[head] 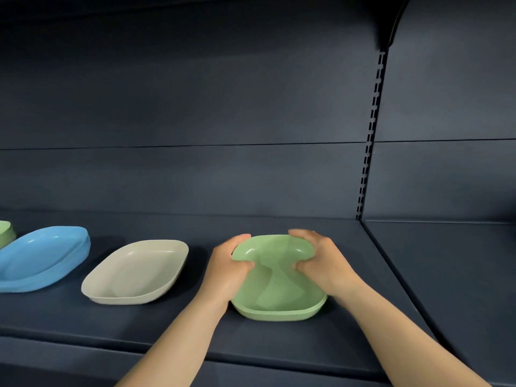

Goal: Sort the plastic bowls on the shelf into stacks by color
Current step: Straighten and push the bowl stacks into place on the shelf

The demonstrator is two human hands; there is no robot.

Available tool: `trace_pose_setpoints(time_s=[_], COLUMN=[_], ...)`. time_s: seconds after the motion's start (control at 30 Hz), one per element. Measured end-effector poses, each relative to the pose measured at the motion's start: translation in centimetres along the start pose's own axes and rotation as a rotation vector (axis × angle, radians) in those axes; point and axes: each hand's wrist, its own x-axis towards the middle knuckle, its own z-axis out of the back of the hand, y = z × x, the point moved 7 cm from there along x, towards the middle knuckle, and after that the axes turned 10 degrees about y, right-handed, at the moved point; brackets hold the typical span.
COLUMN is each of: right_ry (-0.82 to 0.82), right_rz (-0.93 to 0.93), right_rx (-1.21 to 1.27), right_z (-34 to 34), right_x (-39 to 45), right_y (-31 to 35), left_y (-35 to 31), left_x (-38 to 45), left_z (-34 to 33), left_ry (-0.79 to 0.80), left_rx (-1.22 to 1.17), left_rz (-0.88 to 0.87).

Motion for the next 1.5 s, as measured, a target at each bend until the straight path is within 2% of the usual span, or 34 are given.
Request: trace_pose_setpoints(time_s=[0.23, 0.37, 0.47, 0.6, 0.67, 0.77, 1.03, 1.27, 1.4, 1.5], right_ry=[-0.057, -0.121, -0.171, -0.022, 0.001, -0.041, -0.181, -0.261, -0.243, -0.289], right_rz=[0.006, 0.061, 0.083, -0.009, -0.073, -0.162, -0.359, -0.430, -0.436, -0.450], right_rx=[0.108, 0.076, -0.263, -0.875, -1.009, -1.052, -1.076, -0.984, -0.859, -0.660], right_z=[0.2, 2.8, 6.7, 9.9, 11.5, 14.6, 25.3, 36.1, 42.7, 47.1], right_x=[-0.5, -3.3, -7.9, -15.3, -19.1, -25.2, -38.5, -42.9, -41.1, -38.7], right_y=[0.1, 1.3, 2.9, 2.5, 1.4, -0.2, -5.1, -11.7, -17.6, -22.4], left_y=[-0.5, -2.5, -6.1, -10.2, -11.6, -13.0, -17.1, -20.6, -21.1, -20.5], left_x=[-0.1, -1.6, -4.0, -7.8, -9.6, -12.4, -18.1, -18.0, -15.1, -12.2], left_z=[0.0, 0.3, 0.9, -1.4, -4.3, -9.6, -24.5, -36.4, -43.3, -48.0], left_ry=[0.004, -0.023, -0.101, -0.033, 0.040, 0.131, 0.318, 0.328, 0.360, 0.380], left_rx=[-0.015, 0.218, 0.573, 0.920, 1.046, 1.172, 1.195, 1.129, 1.017, 0.748], left_rz=[-0.033, -0.133, -0.276, -0.379, -0.423, -0.478, -0.546, -0.576, -0.449, -0.251])
